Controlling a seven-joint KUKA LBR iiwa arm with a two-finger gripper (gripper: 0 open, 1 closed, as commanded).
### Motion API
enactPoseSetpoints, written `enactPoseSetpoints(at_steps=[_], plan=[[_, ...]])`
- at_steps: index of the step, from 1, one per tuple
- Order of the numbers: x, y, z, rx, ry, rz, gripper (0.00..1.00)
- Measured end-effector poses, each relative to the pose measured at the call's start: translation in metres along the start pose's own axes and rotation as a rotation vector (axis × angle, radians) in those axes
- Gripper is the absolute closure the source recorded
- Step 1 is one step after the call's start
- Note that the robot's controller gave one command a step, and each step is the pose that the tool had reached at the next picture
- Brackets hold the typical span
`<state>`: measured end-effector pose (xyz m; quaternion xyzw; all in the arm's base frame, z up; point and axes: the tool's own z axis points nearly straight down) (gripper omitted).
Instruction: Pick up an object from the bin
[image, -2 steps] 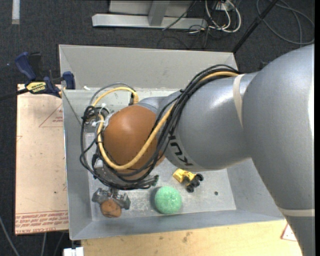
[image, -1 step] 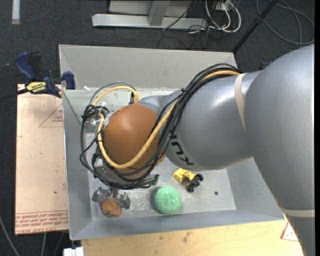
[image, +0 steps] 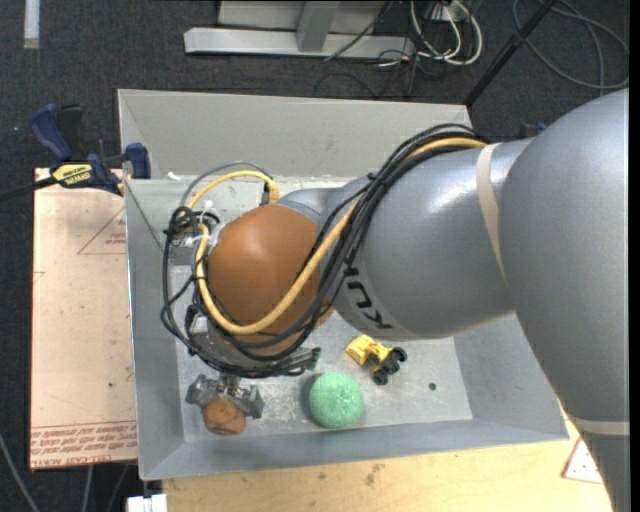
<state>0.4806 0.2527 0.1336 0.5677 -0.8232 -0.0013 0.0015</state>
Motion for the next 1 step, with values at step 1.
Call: enactPoseSetpoints(at_steps=[1], plan=[[0.0001, 0.0002, -0.0198, 0.000, 0.000, 0.002, 1.00]])
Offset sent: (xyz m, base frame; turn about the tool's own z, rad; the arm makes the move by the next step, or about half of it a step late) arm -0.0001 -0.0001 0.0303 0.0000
